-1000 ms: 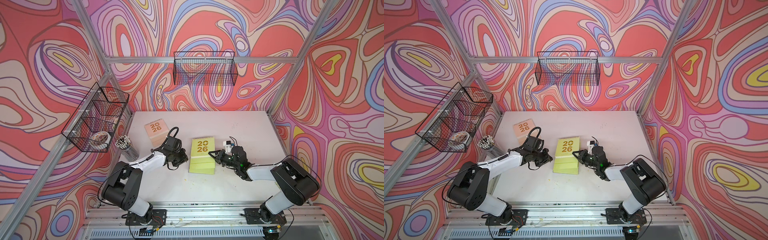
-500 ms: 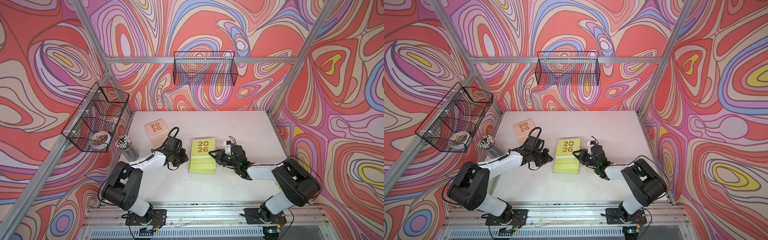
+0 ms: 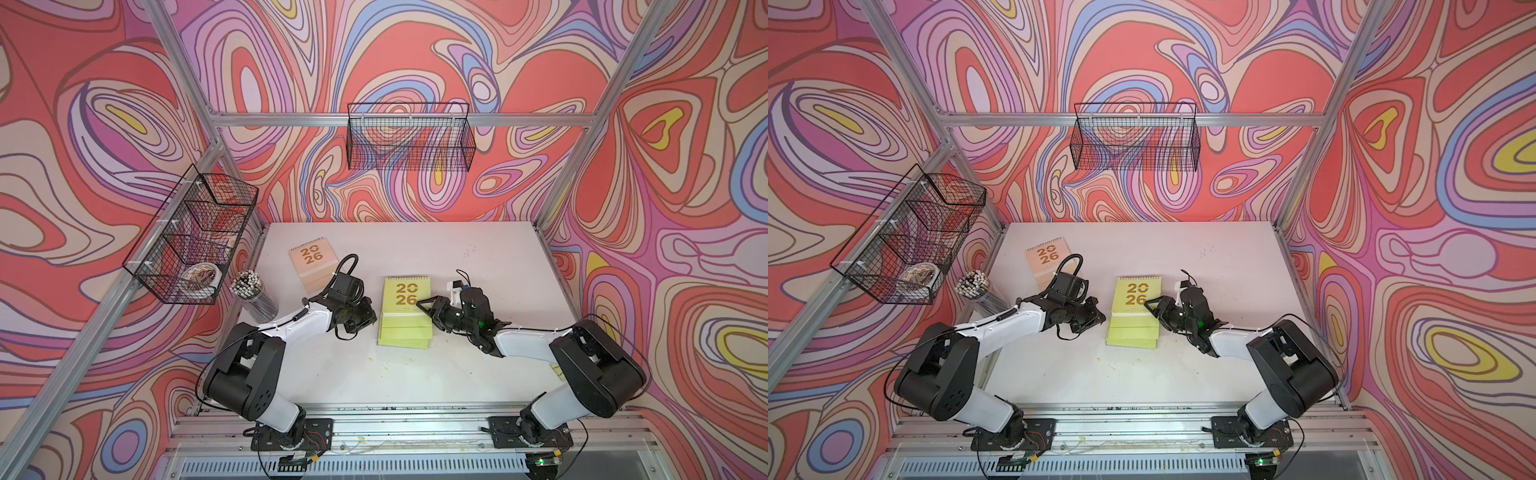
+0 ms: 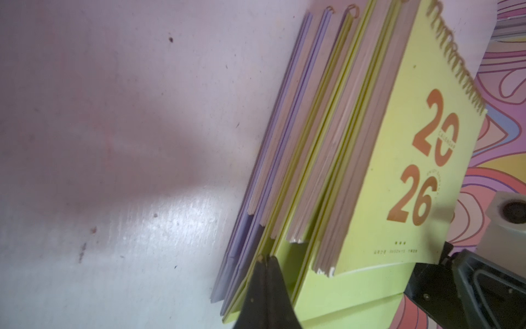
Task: Stack the calendars
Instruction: Place the calendar at the calendar.
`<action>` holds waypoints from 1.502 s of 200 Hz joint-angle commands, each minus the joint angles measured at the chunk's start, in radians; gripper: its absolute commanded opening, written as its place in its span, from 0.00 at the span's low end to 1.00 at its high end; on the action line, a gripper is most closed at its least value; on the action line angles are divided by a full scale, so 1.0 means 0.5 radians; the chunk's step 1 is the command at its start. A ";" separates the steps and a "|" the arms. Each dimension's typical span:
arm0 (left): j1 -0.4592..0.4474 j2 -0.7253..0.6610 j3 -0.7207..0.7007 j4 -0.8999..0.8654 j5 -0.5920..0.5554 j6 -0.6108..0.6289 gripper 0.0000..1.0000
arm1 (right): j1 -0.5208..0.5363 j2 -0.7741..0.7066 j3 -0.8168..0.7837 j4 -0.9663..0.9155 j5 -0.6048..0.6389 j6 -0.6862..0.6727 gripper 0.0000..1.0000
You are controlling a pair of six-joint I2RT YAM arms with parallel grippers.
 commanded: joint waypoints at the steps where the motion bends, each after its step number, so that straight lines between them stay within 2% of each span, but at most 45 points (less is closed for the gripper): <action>1: -0.009 0.004 0.027 -0.007 -0.036 -0.015 0.00 | 0.012 -0.048 0.065 -0.094 0.034 -0.056 0.54; 93: -0.009 0.019 0.042 -0.016 -0.036 -0.006 0.00 | 0.042 -0.073 0.274 -0.602 0.104 -0.275 0.65; 162: -0.009 0.002 0.046 -0.059 -0.063 0.015 0.00 | 0.052 -0.103 0.300 -0.744 0.198 -0.318 0.69; 196: -0.010 -0.015 0.091 -0.162 -0.107 0.060 0.00 | 0.053 -0.157 0.314 -0.855 0.274 -0.352 0.76; 245: 0.006 -0.070 0.282 -0.504 -0.329 0.247 0.00 | 0.052 -0.312 0.395 -1.210 0.518 -0.481 0.91; 300: 0.085 -0.082 0.587 -0.968 -0.778 0.515 0.00 | 0.052 -0.252 0.713 -1.499 0.640 -0.650 0.94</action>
